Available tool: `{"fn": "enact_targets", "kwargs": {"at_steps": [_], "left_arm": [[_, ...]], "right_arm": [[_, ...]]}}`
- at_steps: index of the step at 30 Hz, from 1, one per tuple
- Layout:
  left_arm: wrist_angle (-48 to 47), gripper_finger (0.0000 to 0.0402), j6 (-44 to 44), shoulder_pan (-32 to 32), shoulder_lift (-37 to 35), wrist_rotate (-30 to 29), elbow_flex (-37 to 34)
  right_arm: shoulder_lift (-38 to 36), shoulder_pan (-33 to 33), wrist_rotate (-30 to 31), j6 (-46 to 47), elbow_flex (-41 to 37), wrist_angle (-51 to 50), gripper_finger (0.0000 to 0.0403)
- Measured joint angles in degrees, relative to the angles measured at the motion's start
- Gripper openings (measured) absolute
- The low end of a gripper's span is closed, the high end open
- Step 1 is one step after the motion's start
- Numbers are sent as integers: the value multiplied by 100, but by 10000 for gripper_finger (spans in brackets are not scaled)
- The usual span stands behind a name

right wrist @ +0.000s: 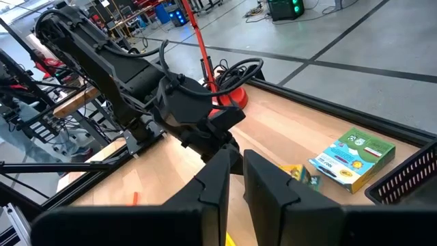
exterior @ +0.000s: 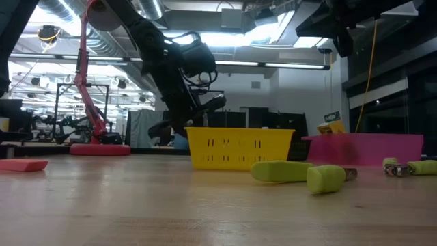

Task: Pick & Place School Supplies
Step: Put the bottom yellow crayon box into the red bin

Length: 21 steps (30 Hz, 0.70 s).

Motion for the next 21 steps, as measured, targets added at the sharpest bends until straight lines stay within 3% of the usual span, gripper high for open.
{"fn": "enact_targets", "kwargs": {"at_steps": [8, 21], "left_arm": [[-482, 1, -289, -76, 15, -134, -21], [-497, 1, -490, -93, 20, -190, -17]], "right_arm": [[0, 73, 4, 2, 0, 0, 48], [0, 107, 39, 18, 0, -2, 48]]}}
